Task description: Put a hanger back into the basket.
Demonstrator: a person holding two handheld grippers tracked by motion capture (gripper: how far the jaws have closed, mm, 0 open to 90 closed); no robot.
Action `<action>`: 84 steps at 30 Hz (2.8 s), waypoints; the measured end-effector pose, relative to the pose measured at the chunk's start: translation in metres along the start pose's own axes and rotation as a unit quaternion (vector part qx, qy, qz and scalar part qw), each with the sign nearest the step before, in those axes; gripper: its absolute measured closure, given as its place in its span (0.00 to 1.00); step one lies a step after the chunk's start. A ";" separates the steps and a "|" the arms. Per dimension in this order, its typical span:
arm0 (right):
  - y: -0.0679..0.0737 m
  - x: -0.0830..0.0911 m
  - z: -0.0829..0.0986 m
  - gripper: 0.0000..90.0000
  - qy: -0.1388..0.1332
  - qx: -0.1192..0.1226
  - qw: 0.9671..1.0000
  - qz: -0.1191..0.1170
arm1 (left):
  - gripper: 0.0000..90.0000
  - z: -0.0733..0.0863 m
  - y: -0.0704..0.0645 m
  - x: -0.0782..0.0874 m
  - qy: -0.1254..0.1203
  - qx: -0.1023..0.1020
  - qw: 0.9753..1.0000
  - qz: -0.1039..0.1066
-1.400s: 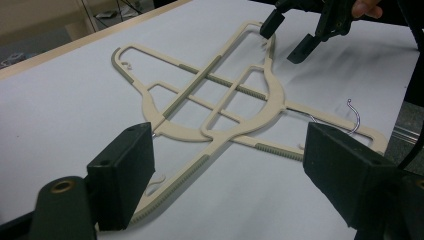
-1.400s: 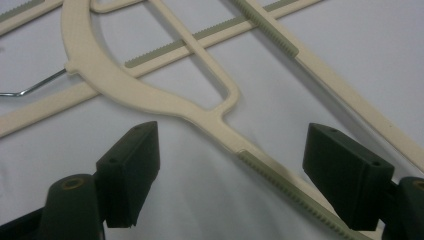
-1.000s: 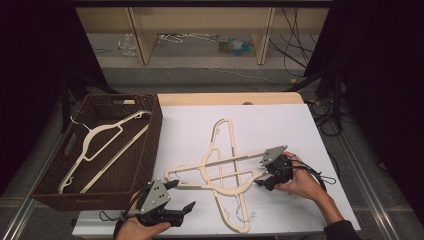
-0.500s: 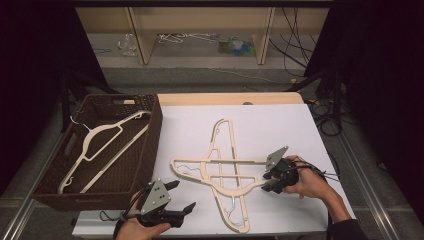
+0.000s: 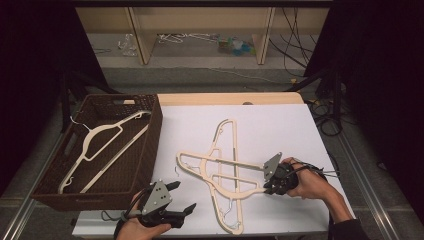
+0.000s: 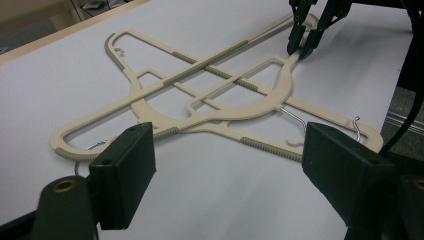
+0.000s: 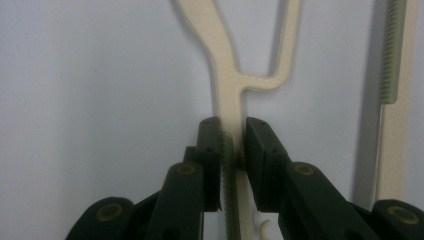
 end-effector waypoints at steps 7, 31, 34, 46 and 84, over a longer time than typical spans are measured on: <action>-0.001 0.005 0.000 0.89 -0.003 0.040 0.999 0.007 | 0.24 0.001 0.001 0.000 0.007 -0.009 1.000 -0.001; 0.007 0.038 -0.007 0.89 -0.033 0.006 0.999 -0.038 | 0.31 0.010 0.005 -0.063 0.072 -0.114 0.991 -0.002; 0.008 0.038 -0.006 0.89 -0.031 0.006 0.999 -0.041 | 0.35 0.010 0.007 -0.084 0.094 -0.157 0.983 -0.003; 0.008 0.041 -0.008 0.89 -0.038 0.004 0.998 -0.044 | 0.44 0.008 0.003 -0.110 0.122 -0.237 0.964 0.009; 0.010 0.035 -0.007 0.78 -0.041 -0.021 0.997 -0.055 | 0.92 -0.020 -0.017 -0.106 0.125 -0.477 0.869 0.040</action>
Point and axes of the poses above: each handheld gripper's, and its own axes: x roughly backward along the jaws, z roughly out of its underside, y roughly to its left, the point moved 10 cm from there along -x, roughly forward along the jaws, and after that the axes turned 13 degrees about z, right-handed, at the moved point
